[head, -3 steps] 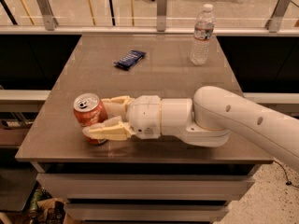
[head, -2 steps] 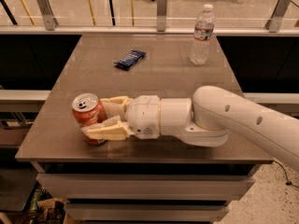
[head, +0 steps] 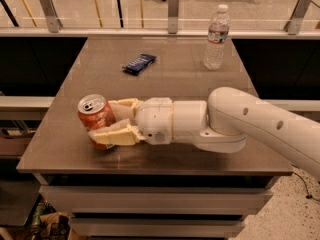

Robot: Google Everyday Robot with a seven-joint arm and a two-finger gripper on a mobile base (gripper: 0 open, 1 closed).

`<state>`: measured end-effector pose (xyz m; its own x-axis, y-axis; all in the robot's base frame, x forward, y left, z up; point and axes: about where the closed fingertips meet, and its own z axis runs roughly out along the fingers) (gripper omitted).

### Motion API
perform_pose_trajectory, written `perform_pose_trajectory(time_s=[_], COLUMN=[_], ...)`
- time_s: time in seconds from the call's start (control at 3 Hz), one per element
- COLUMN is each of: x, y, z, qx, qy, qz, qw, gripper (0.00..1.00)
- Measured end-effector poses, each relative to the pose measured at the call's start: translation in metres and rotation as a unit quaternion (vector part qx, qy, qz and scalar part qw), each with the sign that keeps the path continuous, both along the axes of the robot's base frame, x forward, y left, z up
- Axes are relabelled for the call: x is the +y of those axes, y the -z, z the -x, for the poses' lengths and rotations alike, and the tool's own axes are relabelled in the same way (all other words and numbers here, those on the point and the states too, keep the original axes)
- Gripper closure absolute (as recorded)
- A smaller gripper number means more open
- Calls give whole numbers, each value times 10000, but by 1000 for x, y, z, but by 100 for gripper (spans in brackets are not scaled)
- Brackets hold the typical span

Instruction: Pick coke can

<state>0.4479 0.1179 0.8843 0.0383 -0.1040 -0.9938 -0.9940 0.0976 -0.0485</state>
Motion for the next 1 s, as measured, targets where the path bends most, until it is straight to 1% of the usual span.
perform_pose_trajectory(time_s=[0.33, 0.67, 1.0], x=[-11, -21, -31], y=[-14, -31, -50], z=[-8, -18, -30], qx=[-46, -147, -325], qy=[43, 99, 136], qz=[-36, -25, -59], qw=[10000, 9998, 9994], gripper=[100, 100, 100])
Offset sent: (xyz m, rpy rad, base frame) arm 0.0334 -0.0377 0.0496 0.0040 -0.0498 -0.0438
